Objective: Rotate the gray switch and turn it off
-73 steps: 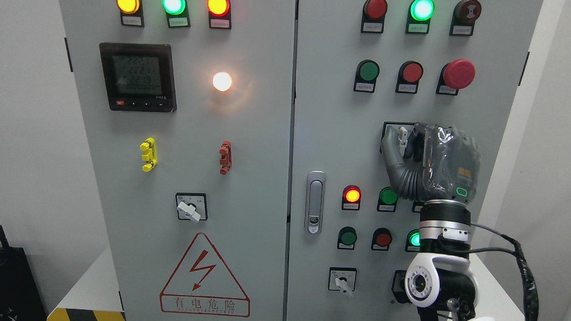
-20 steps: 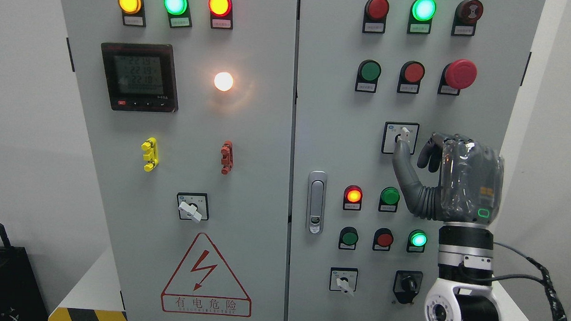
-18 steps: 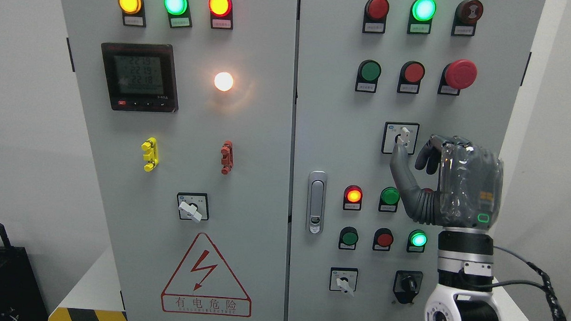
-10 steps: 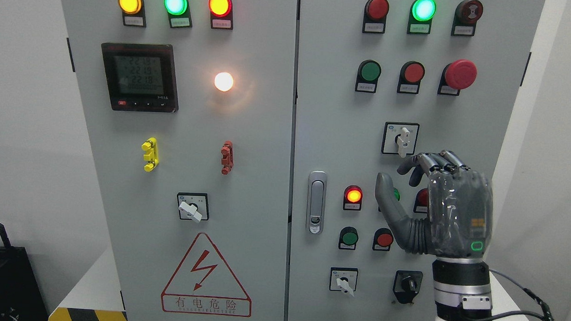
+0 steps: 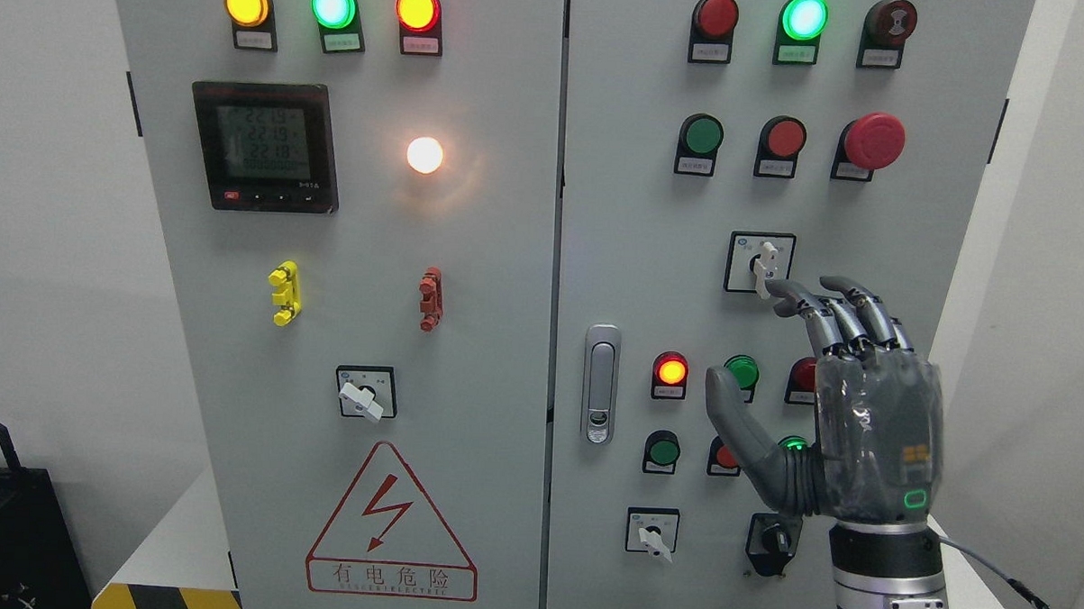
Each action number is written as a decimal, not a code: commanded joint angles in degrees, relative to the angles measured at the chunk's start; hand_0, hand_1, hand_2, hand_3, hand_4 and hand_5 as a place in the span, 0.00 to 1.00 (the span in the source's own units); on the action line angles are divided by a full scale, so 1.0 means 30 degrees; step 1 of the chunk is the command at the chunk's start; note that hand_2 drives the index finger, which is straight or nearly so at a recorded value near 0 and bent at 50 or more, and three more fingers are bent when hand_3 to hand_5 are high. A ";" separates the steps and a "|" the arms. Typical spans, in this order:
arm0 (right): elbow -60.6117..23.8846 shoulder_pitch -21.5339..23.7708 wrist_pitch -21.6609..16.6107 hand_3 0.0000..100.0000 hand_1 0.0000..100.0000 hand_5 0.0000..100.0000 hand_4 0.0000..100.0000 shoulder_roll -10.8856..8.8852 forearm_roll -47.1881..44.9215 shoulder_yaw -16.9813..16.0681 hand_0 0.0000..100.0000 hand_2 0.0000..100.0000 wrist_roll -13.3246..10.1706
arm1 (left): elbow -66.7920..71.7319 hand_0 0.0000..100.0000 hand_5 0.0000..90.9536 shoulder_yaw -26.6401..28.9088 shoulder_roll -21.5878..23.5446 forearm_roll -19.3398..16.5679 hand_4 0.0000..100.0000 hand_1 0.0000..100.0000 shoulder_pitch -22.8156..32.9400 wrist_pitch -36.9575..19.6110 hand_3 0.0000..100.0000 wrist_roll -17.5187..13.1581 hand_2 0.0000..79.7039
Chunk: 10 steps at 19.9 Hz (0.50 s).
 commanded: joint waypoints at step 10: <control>-0.1515 0.1408 -0.0205 0.01 0.11 0.00 0.00 -0.0050 0.0001 -0.0215 0.22 0.00 -0.0238 | -0.0008 0.12 0.00 0.0615 0.0001 0.0000 0.00 0.39 0.0000 0.0000 0.00 0.0008 0.00</control>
